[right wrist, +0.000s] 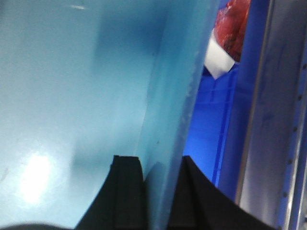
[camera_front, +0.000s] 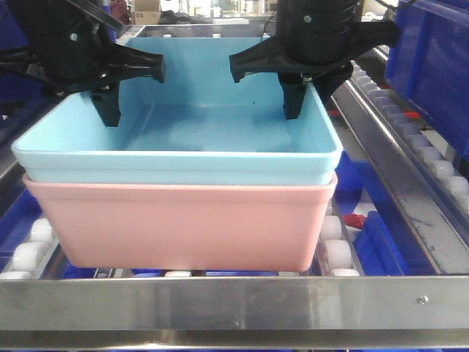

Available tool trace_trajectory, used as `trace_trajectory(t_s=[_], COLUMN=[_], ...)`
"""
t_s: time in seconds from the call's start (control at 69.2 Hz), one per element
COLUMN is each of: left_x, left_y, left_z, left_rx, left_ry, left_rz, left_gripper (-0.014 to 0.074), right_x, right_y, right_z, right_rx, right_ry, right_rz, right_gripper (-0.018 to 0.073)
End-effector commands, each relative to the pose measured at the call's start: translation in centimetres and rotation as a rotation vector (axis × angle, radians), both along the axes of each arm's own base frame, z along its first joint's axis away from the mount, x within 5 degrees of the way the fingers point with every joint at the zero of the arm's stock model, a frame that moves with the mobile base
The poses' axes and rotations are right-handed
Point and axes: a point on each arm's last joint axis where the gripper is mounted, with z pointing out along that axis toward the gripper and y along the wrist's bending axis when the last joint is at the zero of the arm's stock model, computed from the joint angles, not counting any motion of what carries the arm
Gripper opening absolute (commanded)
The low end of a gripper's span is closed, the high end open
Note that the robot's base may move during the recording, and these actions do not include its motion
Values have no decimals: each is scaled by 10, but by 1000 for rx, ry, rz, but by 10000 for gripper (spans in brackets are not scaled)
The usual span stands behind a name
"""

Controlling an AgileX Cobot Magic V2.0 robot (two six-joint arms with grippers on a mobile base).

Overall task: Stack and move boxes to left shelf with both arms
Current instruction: 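Open both grippers and lift them off the blue bin rims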

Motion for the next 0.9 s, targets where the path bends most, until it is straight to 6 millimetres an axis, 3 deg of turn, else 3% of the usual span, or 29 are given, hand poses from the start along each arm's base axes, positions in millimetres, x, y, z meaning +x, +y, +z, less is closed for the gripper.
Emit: trace_trajectory(t_s=[0.0, 0.159, 0.275, 0.405, 0.506, 0.593, 0.882], left_x=[7, 6, 6, 5, 5, 4, 3], left_y=[-13, -12, -13, -12, -11, -8, -3], left_z=[22, 21, 21, 20, 20, 23, 47], left_rx=[-98, -93, -111, -106, -96, -80, -70], left_ry=[-130, -126, -114, -106, -98, -87, -67], left_rz=[-71, -67, -56, -49, -40, -22, 52], left_gripper=[-10, 32, 177, 394, 492, 518, 518], right_x=[0, -1, -1, -2, -3, -4, -8], right_y=[6, 5, 4, 3, 1, -2, -10], right_z=[32, 31, 31, 32, 31, 29, 37], right_rx=[62, 58, 50, 39, 21, -3, -51], right_ry=[-131, -126, -119, -109, -94, -78, -53], right_rz=[78, 75, 69, 58, 47, 33, -9], right_gripper=[53, 57, 92, 298, 501, 628, 612])
